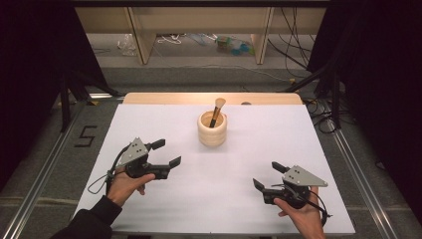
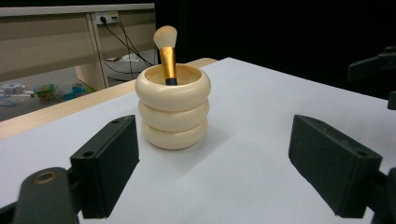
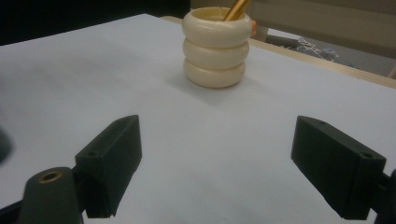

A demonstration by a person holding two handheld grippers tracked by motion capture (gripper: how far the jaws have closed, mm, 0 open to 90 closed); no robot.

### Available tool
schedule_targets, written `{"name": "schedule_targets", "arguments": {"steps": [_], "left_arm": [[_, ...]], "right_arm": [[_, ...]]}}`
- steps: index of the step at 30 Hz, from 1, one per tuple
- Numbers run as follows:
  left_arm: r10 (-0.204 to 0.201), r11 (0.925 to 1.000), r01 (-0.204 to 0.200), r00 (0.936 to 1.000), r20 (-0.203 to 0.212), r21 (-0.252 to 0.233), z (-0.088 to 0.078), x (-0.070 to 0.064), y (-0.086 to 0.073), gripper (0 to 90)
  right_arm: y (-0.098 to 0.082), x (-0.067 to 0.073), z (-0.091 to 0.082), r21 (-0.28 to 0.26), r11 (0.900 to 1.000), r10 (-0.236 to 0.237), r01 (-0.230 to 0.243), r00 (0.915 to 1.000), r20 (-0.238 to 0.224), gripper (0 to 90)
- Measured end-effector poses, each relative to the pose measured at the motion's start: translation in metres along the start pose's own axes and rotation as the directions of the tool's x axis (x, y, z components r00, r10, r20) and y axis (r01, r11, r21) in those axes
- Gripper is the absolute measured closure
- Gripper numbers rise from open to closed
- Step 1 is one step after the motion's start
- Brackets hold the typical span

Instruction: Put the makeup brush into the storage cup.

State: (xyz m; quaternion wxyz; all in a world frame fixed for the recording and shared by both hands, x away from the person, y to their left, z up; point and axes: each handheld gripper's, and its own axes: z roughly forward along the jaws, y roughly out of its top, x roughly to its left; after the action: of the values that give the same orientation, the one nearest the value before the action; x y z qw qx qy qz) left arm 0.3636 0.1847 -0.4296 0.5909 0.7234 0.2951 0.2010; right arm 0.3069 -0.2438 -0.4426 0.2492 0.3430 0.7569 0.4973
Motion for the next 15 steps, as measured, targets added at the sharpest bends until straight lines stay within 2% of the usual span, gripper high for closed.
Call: {"name": "schedule_targets", "arguments": {"steps": [1, 2, 4, 9, 11, 13, 15], "left_arm": [[-0.006, 1.0, 0.006, 1.0, -0.003, 0.0, -0.001, 0.0, -0.001, 16.0], [-0.006, 1.0, 0.006, 1.0, -0.002, -0.002, -0.002, 0.0, -0.002, 16.0], [-0.005, 1.0, 0.005, 1.0, -0.004, -0.004, -0.005, 0.0, -0.004, 16.0], [0.008, 1.0, -0.008, 1.0, -0.005, -0.006, -0.01, -0.001, -0.007, 16.0], [-0.003, 0.9999, 0.003, 1.0, -0.006, -0.015, -0.013, -0.002, -0.008, 16.0], [0.001, 0.9998, -0.001, 1.0, -0.004, -0.018, -0.015, -0.003, -0.01, 16.0], [0.006, 0.9999, -0.006, 1.0, -0.001, -0.015, -0.018, -0.005, -0.012, 16.1]], "right_arm": [[0.0, 0.0, -0.001, 0.016, 1.0, -0.002, 0.002, 1.0, 0.002, 17.1], [-0.001, 0.0, 0.002, -0.021, 1.0, 0.0, 0.0, 1.0, -0.003, 17.1], [0.0, 0.0, 0.002, -0.022, 1.0, 0.001, -0.001, 1.0, -0.004, 17.1], [0.0, 0.001, -0.001, 0.005, 1.0, 0.011, -0.011, 0.9999, -0.003, 17.1], [0.0, 0.001, -0.002, 0.014, 1.0, 0.016, -0.016, 0.9998, -0.008, 17.1], [0.0, 0.0, 0.0, -0.016, 1.0, 0.003, -0.003, 1.0, 0.003, 17.1], [0.0, 0.0, 0.0, -0.017, 1.0, 0.004, -0.004, 1.0, 0.001, 17.0]]}}
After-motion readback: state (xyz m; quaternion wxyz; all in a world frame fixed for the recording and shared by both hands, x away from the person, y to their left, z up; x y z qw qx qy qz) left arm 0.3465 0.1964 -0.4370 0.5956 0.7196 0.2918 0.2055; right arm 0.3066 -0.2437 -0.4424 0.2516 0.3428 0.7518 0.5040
